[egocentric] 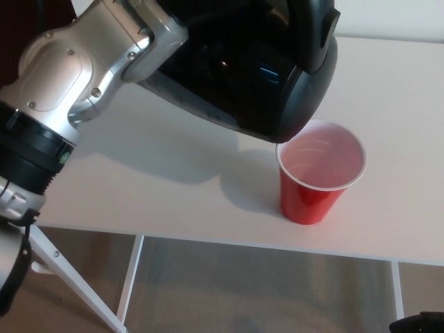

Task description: The robot walk towards a table in front and uses its left hand to pick up the pot from the base and pour water to the cup on the right hand side

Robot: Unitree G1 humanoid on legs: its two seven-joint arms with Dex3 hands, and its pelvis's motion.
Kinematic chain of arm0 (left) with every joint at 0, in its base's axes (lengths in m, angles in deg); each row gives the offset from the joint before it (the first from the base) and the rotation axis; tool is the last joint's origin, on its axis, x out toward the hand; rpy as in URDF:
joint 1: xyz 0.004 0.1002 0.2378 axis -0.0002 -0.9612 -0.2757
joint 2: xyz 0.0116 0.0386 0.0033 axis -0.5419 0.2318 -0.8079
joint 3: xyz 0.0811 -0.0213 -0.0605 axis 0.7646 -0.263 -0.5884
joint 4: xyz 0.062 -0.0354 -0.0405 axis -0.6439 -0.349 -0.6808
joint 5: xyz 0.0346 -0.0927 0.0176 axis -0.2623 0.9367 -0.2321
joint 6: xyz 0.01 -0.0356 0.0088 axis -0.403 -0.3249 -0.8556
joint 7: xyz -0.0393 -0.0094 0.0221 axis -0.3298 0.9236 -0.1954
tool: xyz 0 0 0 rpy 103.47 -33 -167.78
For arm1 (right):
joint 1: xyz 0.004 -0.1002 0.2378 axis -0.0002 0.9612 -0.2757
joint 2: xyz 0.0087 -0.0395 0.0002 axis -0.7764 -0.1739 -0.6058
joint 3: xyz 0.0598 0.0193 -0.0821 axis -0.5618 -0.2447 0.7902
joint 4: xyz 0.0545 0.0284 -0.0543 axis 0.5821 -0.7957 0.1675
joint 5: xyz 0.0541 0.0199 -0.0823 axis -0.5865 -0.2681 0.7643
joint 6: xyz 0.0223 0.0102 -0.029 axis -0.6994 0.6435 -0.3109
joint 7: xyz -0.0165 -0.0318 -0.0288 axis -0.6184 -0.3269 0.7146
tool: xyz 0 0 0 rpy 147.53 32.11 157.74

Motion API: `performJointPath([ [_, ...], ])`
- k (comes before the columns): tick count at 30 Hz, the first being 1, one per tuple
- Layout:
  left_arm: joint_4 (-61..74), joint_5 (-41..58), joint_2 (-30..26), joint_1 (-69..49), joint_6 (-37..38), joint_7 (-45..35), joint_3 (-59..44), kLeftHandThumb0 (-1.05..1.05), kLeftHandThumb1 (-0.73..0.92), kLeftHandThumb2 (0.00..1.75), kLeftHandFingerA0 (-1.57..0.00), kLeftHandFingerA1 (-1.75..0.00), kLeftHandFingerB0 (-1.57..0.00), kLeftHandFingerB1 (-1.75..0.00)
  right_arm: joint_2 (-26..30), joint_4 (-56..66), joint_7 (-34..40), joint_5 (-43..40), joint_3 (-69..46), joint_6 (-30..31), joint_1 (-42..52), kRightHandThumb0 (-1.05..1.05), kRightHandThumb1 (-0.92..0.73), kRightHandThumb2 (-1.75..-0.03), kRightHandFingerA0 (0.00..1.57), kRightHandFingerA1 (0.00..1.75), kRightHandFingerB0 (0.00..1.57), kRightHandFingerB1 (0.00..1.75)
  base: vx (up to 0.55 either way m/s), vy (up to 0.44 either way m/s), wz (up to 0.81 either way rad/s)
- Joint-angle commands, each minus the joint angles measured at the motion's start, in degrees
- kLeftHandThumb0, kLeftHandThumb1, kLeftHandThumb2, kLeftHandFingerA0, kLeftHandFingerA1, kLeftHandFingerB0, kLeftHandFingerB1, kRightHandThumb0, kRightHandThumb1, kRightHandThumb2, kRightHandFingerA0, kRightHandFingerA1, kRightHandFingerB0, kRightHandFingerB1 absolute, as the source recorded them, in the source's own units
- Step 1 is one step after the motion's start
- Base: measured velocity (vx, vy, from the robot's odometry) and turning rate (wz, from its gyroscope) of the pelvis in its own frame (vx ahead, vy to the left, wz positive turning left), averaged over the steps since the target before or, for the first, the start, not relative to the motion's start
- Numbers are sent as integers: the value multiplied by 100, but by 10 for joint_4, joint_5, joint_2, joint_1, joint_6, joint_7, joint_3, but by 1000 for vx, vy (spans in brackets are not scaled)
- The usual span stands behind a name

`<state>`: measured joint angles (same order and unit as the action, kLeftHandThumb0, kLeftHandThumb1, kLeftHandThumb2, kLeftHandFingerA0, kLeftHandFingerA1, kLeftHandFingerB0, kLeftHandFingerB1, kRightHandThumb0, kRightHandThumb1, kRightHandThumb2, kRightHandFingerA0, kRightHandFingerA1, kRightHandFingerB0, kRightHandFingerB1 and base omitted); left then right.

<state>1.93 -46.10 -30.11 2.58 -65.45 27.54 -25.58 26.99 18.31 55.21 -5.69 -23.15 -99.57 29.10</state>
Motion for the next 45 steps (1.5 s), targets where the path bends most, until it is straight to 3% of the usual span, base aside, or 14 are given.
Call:
performJointPath([
  [1,7,-18,-6,25,11,26,-4,-34,52,59,-98,-161,-93,-56,9,0,1,-1,-2,4,2,-65,-47,-54,91,62,67,56,0,0,0],
  [14,4,-27,-16,30,29,21,5,-34,57,57,-99,-152,-89,-56,9,1,3,4,1,2,3,-66,-47,-54,94,61,67,55,0,0,0],
  [16,2,-2,0,17,15,18,-11,-35,53,60,-101,-161,-92,-58,7,3,3,3,-1,5,1,-66,-47,-54,93,61,67,55,0,0,0],
  [18,28,92,46,-22,-45,-72,-58,-32,54,59,-99,-164,-85,-56,6,4,2,2,-1,6,-1,-67,-47,-54,93,62,66,55,0,0,0],
  [21,46,110,67,-35,-82,-125,-87,-31,58,61,-99,-161,-83,-57,5,4,0,1,-1,6,-2,-66,-47,-54,93,62,65,55,0,0,0],
  [22,55,164,94,-40,-141,-182,-126,-13,69,61,-83,-165,-72,-132,5,2,0,1,-2,5,-2,-67,-47,-54,93,61,67,55,0,0,0],
  [25,56,226,142,-34,-237,-244,-190,-15,71,58,-75,-171,-67,-110,5,2,-1,0,-3,4,-1,-66,-47,-54,95,61,67,55,0,0,0],
  [26,37,270,162,-16,-281,-256,-231,-18,78,63,-90,-148,-79,-91,5,1,-1,0,-3,3,-1,-65,-47,-54,95,61,67,55,0,0,0],
  [28,13,307,176,1,-309,-259,-270,-16,79,64,-93,-147,-81,-92,5,2,0,1,-2,2,0,-65,-48,-54,94,61,66,55,0,0,0],
  [29,-3,340,179,10,-321,-263,-299,-12,80,71,-111,-127,-81,-95,5,2,1,2,-1,4,0,-65,-48,-55,95,62,66,55,0,0,0],
  [31,-36,419,184,28,-359,-272,-372,-10,80,74,-108,-126,-81,-109,4,2,7,6,3,7,-1,-64,-47,-54,97,60,68,55,0,0,0],
  [41,-62,463,174,29,-408,-290,-467,-12,75,73,-108,-128,-81,-104,2,2,9,7,4,15,-3,-62,-47,-54,96,60,67,54,0,0,0],
  [43,-66,489,174,25,-414,-292,-495,-13,77,76,-95,-149,-75,-107,2,1,9,6,3,14,-2,-62,-47,-54,95,61,67,54,0,0,0],
  [45,-68,501,177,24,-425,-290,-514,-12,77,74,-106,-141,-73,-101,2,0,9,6,3,14,-3,-62,-46,-54,93,61,67,55,0,0,0],
])
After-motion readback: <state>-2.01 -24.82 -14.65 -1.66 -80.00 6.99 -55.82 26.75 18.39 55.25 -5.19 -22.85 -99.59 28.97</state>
